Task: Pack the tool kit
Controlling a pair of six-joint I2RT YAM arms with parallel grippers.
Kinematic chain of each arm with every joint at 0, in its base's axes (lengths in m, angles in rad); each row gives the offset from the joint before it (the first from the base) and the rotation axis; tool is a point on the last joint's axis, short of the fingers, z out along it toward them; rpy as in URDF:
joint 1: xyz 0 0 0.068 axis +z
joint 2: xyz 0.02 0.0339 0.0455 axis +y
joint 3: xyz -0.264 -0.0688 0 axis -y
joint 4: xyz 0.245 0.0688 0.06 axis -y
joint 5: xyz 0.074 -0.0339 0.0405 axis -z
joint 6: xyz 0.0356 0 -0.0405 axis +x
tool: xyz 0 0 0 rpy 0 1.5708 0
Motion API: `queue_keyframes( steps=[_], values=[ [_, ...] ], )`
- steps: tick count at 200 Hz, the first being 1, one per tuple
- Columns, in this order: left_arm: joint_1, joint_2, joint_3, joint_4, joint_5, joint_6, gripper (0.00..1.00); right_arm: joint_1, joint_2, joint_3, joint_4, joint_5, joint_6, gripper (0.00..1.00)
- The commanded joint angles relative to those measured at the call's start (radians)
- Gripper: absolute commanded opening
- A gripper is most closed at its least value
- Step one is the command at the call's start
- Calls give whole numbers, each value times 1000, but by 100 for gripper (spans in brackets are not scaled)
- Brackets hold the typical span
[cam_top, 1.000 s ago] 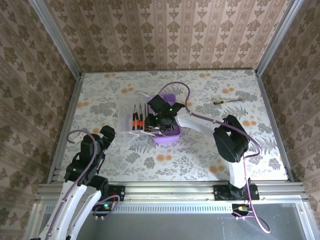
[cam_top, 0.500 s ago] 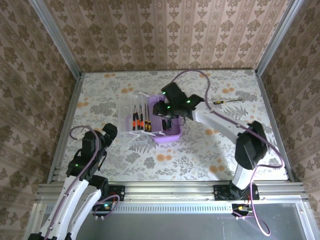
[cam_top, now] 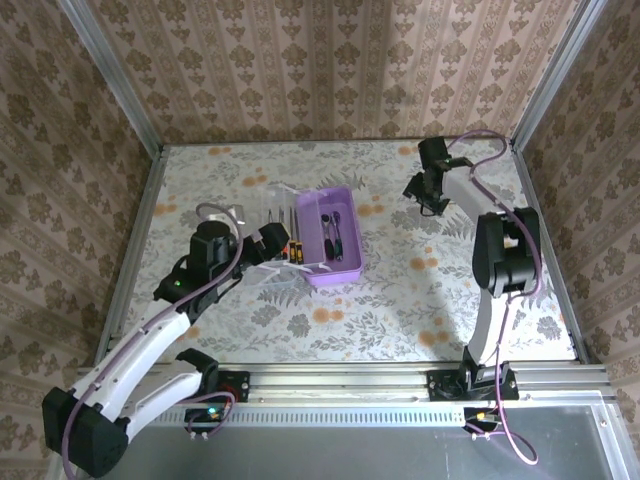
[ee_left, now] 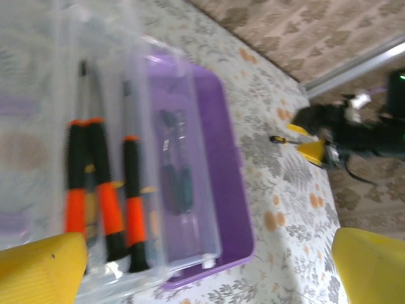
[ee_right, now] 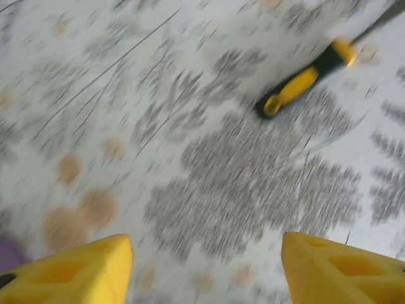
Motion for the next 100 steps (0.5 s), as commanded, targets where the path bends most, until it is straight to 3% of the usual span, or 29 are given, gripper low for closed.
queue_keyframes(
  steps=[1,31,100],
  values=[
    [-21,1,58,20,38,107,100,-17,118,178,-143,86,35,68],
    [-27,-67,-3,30,14,108,100,-46,232,314,-253,118,72,68],
    [-24,-219,-118,21,-67,118,100,-135,236,212,-220,38,104,62]
  ],
)
